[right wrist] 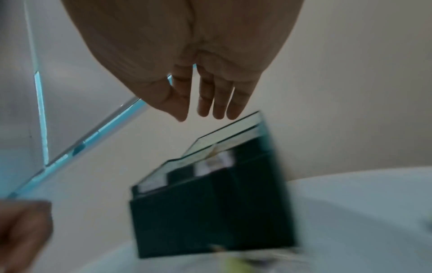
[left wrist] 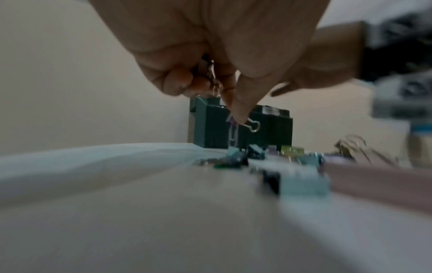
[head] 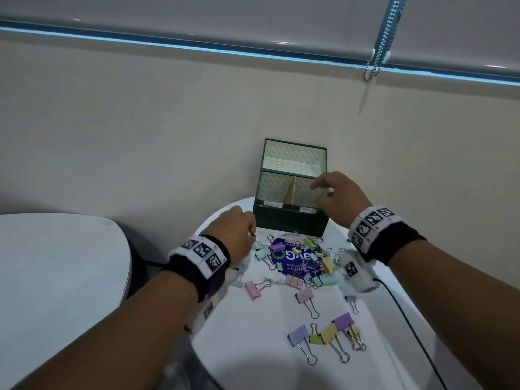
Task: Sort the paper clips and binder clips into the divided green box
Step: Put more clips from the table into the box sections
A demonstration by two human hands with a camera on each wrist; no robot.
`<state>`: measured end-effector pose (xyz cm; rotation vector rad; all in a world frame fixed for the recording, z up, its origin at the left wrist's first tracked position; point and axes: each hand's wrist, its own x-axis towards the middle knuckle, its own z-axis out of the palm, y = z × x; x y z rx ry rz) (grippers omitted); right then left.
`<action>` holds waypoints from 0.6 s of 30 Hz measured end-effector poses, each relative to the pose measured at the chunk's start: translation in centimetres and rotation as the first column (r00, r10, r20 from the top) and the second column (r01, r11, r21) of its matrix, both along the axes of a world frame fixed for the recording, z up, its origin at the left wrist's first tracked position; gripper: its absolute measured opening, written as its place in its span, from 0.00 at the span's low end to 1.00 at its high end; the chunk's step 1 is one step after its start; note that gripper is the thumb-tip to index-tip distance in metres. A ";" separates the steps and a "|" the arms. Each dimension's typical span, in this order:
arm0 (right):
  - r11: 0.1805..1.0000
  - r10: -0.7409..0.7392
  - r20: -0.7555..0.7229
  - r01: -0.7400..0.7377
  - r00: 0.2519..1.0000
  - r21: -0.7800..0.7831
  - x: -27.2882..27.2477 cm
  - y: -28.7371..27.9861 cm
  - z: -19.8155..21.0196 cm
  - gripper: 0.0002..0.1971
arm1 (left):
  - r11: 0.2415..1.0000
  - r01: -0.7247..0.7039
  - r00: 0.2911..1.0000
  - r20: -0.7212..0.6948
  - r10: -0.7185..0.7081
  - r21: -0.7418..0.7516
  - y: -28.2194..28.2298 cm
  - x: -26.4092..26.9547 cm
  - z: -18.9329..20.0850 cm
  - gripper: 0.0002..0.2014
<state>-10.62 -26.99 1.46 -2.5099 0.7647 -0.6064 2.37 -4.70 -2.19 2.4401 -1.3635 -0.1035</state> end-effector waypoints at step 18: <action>0.977 -0.118 -0.412 0.180 0.904 0.115 -8.6 -6.3 -7.0 0.20 | 0.994 -0.050 0.998 0.036 0.053 -0.095 -11.4 2.1 3.2 0.01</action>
